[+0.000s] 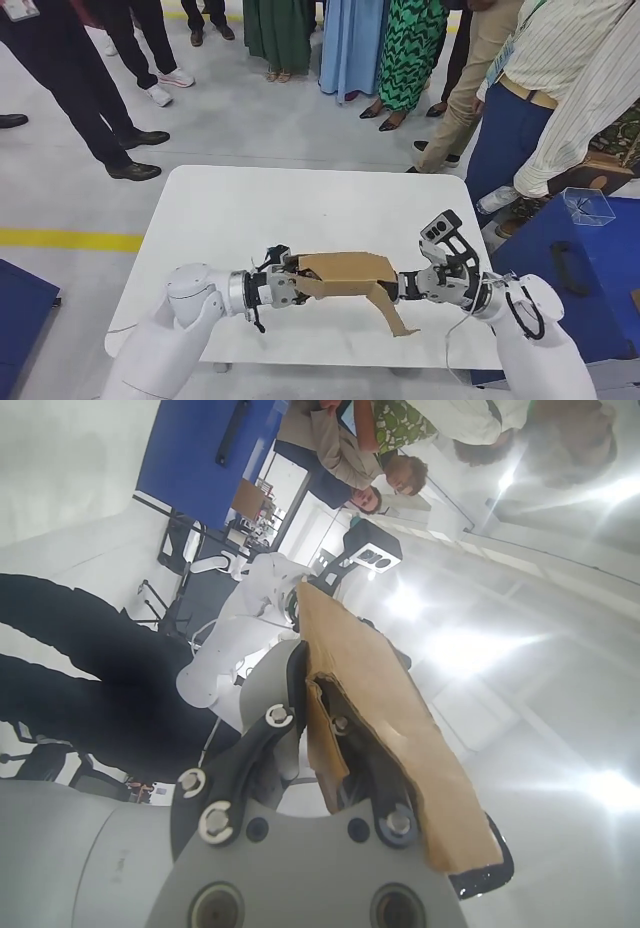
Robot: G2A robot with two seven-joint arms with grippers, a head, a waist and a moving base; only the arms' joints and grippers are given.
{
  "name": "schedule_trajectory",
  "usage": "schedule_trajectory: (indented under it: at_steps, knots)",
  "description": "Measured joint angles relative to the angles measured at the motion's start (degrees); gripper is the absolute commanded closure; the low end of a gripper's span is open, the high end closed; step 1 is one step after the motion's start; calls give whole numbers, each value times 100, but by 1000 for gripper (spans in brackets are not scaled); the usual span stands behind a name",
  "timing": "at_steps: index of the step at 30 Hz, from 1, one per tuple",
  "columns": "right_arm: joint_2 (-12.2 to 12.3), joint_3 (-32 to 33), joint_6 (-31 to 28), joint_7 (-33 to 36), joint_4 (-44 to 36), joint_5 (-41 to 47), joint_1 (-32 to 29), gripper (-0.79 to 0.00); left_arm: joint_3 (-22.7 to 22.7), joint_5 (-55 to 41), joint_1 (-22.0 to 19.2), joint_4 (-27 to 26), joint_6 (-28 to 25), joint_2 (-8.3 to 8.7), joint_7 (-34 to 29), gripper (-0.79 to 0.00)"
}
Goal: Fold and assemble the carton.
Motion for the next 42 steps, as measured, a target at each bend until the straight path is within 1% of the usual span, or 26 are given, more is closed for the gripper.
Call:
schedule_trajectory:
  at_steps: [4, 5, 8, 10, 13, 14, 16, 18, 19, 21, 22, 23, 24, 34, 35, 36, 42]
  knots:
    - [-5, -6, 212, -305, -20, 297, 47, -785, 153, 236, -84, 47, 194, 23, -98, 0]
    - [-5, -12, 223, -364, -24, 310, 57, -767, 178, 269, -92, 49, 202, 28, -124, 0]
    - [-3, -53, 309, -544, -10, 317, 80, -665, 228, 331, -99, 44, 172, 40, -149, 0]
    - [4, -108, 401, -589, 10, 256, 85, -570, 247, 335, -96, 31, 143, 46, -143, 0]
    - [29, -182, 561, -560, 4, 42, 43, -496, 278, 339, -91, 2, 108, 54, -139, 0]
    - [37, -199, 592, -529, -2, -15, 19, -443, 284, 338, -88, -5, 100, 56, -135, 0]
    - [56, -233, 637, -438, -23, -146, -23, -382, 290, 336, -81, -18, 80, 63, -112, 0]
    - [70, -247, 647, -382, -18, -214, -43, -348, 296, 355, -70, -25, 64, 70, -76, 0]
    - [77, -252, 655, -378, -13, -252, -48, -302, 301, 368, -62, -23, 63, 75, -52, 0]
    - [88, -263, 679, -380, -10, -307, -51, -179, 313, 371, -53, -21, 71, 82, -46, 0]
    - [96, -268, 702, -384, -7, -335, -52, -80, 324, 371, -48, -21, 76, 86, -52, 0]
    - [102, -271, 724, -391, -6, -362, -52, -28, 333, 372, -45, -23, 79, 89, -55, 0]
    - [108, -272, 741, -400, -7, -399, -52, 0, 345, 378, -41, -26, 84, 91, -55, 0]
    - [180, -297, 772, -402, -15, -783, -60, 0, 413, 405, -41, -69, 105, 122, 3, 0]
    - [183, -290, 771, -416, -19, -775, -60, 0, 415, 410, -41, -69, 110, 125, 5, -296]
    - [185, -279, 760, -437, -26, -751, -58, 0, 412, 411, -40, -69, 113, 129, 7, -785]
    - [188, -87, 314, -709, -13, -587, 33, 0, 187, 417, 15, -101, -72, 181, 197, -785]
